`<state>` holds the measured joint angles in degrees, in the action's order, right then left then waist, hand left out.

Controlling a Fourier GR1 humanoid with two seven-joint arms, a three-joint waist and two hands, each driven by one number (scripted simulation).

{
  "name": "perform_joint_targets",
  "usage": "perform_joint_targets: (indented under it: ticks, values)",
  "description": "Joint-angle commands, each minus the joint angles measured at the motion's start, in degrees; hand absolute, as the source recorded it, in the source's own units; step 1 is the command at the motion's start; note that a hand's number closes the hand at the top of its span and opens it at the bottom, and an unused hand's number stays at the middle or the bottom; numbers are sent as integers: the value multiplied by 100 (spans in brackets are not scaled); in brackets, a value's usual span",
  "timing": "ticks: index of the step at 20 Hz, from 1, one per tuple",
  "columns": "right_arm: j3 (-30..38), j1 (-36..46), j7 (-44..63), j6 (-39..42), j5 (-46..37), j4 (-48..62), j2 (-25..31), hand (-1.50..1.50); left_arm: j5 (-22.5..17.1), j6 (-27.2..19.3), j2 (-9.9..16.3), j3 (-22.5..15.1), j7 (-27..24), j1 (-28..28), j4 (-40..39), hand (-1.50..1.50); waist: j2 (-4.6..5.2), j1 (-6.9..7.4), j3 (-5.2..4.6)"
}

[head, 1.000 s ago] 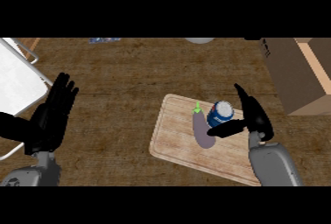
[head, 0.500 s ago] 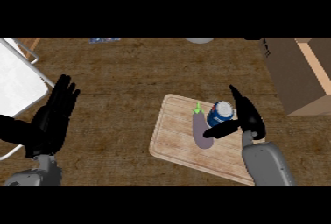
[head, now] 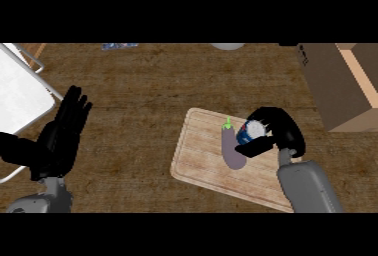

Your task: Pick the can from the cutting board and place it in the cardboard box

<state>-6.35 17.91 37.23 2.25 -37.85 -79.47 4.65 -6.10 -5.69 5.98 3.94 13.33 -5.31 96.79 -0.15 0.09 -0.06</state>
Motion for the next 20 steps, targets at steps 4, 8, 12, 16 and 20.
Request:
perform_joint_targets:
  ticks: [4, 8, 12, 16, 20]
  values:
    - [-232, 796, -63, -142, -648, 702, -63, 150, -302, 341, 268, 372, -118, -76, -234, 0, 32, 60, 5]
    - [-835, 1746, -450, 223, -1223, 1661, 60, 150, -38, 121, 33, -33, 98, -286, -45, 0, 89, 305, 7]
    - [-854, 2670, -1035, -266, -1642, 2942, -21, 150, -83, 298, 42, 62, -372, -220, -493, 0, 133, 333, 5]
    - [-815, 3423, -1348, -837, -1985, 3829, -228, 150, 140, -49, -16, -61, 109, -429, -166, 0, 87, 251, 11]
    - [-839, 3927, -1503, -821, -2178, 4027, -315, 150, -106, 185, 75, 171, -133, -309, -405, 0, 48, 135, 5]
